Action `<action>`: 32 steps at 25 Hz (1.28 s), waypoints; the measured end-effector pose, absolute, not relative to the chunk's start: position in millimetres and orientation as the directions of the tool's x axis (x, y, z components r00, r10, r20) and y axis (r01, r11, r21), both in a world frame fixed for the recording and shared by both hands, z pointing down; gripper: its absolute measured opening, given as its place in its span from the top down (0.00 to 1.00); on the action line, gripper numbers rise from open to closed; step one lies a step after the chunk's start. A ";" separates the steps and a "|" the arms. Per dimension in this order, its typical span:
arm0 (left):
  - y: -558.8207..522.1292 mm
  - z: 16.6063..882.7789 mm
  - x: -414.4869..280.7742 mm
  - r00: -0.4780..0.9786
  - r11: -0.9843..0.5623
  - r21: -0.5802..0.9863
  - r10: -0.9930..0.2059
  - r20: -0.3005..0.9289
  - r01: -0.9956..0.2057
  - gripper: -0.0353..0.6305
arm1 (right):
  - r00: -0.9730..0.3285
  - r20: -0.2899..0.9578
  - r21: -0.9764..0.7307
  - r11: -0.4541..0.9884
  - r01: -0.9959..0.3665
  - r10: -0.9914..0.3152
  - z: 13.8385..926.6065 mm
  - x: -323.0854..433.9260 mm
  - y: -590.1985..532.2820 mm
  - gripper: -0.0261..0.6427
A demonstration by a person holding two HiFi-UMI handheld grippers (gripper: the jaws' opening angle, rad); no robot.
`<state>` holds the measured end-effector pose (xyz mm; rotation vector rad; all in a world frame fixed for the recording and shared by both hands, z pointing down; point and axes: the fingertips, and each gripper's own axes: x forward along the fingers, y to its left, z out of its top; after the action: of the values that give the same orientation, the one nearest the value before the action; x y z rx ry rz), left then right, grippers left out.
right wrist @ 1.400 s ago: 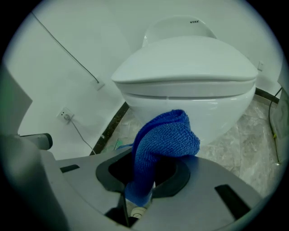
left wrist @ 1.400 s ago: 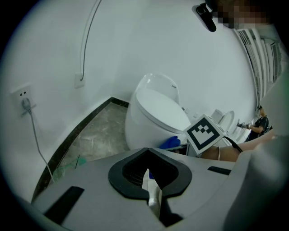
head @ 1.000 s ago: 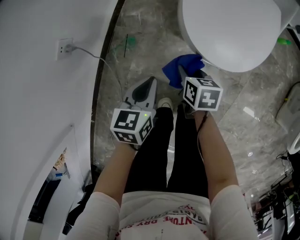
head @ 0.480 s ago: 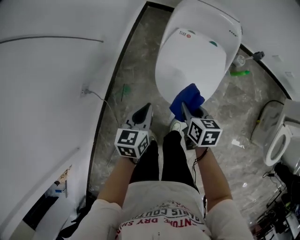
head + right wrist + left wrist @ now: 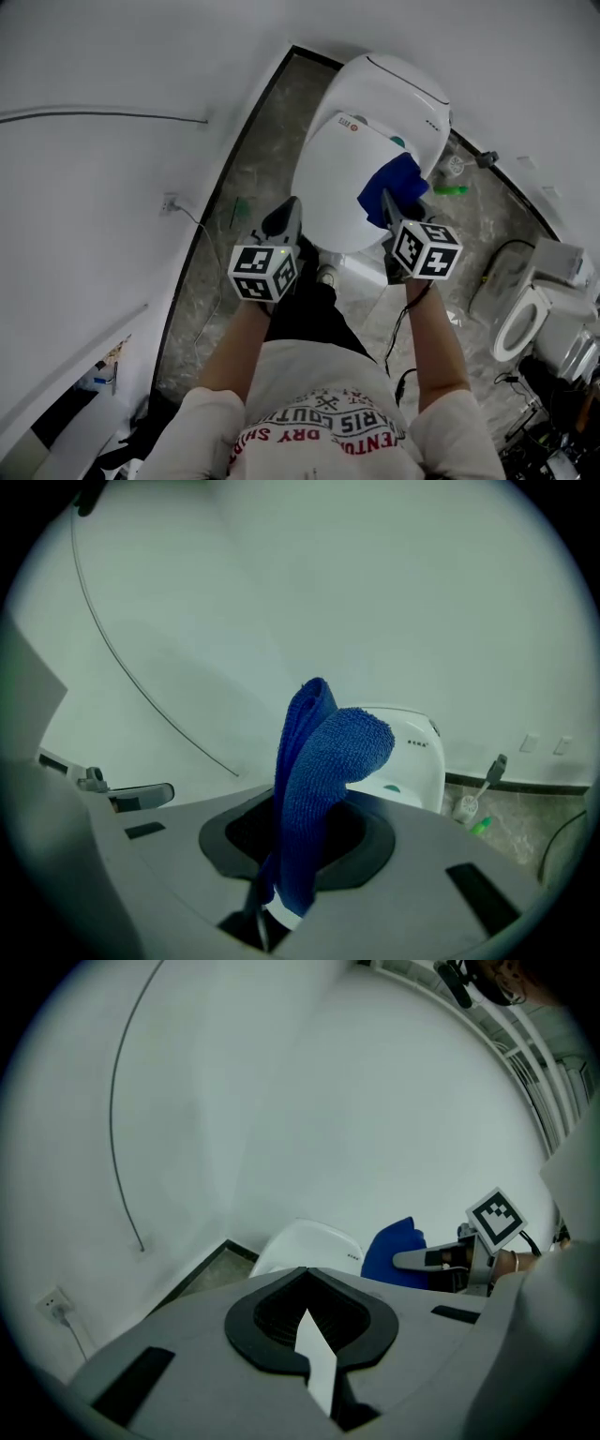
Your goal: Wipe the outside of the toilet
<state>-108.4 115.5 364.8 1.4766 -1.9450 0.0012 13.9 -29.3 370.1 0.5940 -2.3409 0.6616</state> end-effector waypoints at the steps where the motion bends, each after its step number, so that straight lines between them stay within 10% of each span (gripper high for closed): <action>1: 105.4 364.9 -117.3 -0.119 0.357 0.391 -0.848 0.516 -0.848 0.94 | -0.703 0.668 -0.298 0.778 -0.553 -0.245 367.9 2.3 -40.3 0.85; 17: -26.5 412.5 -276.8 -0.178 0.454 0.413 -0.814 0.553 -0.789 0.94 | -0.652 0.700 -0.101 0.864 -0.493 -0.291 389.4 -171.3 -228.0 0.85; 32: -38.9 479.2 -301.3 -0.397 0.721 0.391 -0.661 0.637 -0.573 0.94 | -0.511 0.852 0.043 0.989 -0.142 -0.110 480.4 -282.9 -314.6 0.85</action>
<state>-301.3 -38.9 479.2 0.9327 -2.1045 -0.1372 -282.9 -314.6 480.4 0.1761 -2.1120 0.0386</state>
